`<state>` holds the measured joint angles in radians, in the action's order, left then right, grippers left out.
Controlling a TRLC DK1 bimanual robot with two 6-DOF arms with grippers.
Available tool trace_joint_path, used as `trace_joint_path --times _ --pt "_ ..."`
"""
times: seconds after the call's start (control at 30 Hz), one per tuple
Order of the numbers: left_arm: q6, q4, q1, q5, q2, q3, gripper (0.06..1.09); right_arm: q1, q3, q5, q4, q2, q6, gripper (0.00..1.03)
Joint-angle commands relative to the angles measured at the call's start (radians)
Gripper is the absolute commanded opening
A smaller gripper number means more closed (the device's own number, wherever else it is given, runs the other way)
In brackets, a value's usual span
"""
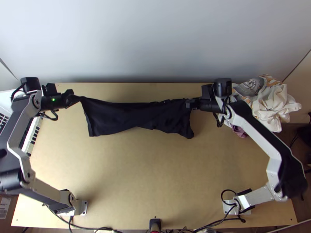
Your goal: Fold the t-shirt
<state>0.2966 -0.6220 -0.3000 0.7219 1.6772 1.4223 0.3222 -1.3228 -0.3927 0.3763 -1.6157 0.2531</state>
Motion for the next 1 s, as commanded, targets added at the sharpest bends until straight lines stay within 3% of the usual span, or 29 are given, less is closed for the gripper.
trace_joint_path --times 0.0,0.17,0.67,0.73,0.77,0.8,0.83,0.87,0.93,0.97 --pt "0.03 0.011 0.009 -0.033 0.18 0.115 0.09 -0.068 -0.046 -0.002 -0.03 -0.119 -0.018 0.03" --pt "0.027 0.011 0.035 -0.099 0.317 0.171 0.09 -0.087 -0.03 -0.002 -0.057 -0.179 -0.037 0.03" --pt "0.052 -0.022 0.101 -0.134 0.529 0.273 0.1 -0.049 -0.029 0.022 -0.099 -0.395 -0.081 0.03" --pt "0.058 -0.042 0.101 -0.136 0.521 0.283 0.31 -0.043 -0.026 0.022 -0.097 -0.398 -0.092 0.06" --pt "0.052 -0.068 0.099 -0.136 0.507 0.293 0.48 -0.041 -0.018 0.022 -0.088 -0.383 -0.094 0.23" --pt "0.044 -0.087 0.094 -0.136 0.483 0.294 0.62 -0.04 0.004 0.023 -0.089 -0.352 -0.094 0.49" --pt "0.044 -0.093 0.088 -0.136 0.454 0.291 0.71 -0.04 0.027 0.031 -0.099 -0.316 -0.092 0.8" --pt "0.045 -0.097 0.078 -0.136 0.42 0.285 0.79 -0.04 0.036 0.031 -0.099 -0.285 -0.087 1.01" --pt "0.045 -0.102 0.052 -0.134 0.355 0.271 0.95 -0.048 0.037 0.029 -0.085 -0.234 -0.067 1.0" --pt "0.045 -0.102 0.038 -0.134 0.328 0.264 0.96 -0.051 0.045 0.029 -0.07 -0.199 -0.064 1.0"
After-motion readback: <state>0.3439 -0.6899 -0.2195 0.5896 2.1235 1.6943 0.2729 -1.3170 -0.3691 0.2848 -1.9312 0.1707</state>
